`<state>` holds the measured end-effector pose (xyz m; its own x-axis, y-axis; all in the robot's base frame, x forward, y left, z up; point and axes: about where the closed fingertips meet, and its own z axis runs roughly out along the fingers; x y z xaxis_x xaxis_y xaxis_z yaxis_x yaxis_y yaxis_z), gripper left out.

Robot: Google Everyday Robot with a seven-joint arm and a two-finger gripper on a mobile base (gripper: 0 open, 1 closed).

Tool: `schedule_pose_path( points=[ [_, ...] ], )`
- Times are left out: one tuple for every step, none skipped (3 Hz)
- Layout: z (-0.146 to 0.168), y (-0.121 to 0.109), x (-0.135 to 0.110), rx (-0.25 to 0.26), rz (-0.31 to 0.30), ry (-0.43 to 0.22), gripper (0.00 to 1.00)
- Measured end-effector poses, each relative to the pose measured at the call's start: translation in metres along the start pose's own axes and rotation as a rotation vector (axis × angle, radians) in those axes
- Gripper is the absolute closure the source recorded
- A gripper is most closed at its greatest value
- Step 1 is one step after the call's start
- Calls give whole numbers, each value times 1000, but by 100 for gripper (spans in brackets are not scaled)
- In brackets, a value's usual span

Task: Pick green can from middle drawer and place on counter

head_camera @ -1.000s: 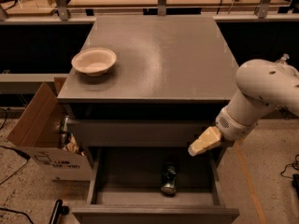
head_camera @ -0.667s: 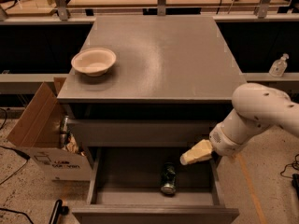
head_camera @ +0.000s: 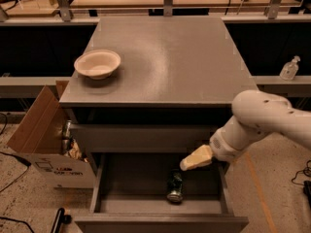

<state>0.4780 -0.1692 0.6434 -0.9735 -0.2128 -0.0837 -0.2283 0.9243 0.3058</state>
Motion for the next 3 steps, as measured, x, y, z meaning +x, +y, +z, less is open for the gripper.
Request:
schedule_pose_path(
  points=[
    [53,22,-17,-16,52,-3,0],
    [113,32,-27,25,114,-23,0],
    [164,27,-41,88,192,-102,0]
  ],
)
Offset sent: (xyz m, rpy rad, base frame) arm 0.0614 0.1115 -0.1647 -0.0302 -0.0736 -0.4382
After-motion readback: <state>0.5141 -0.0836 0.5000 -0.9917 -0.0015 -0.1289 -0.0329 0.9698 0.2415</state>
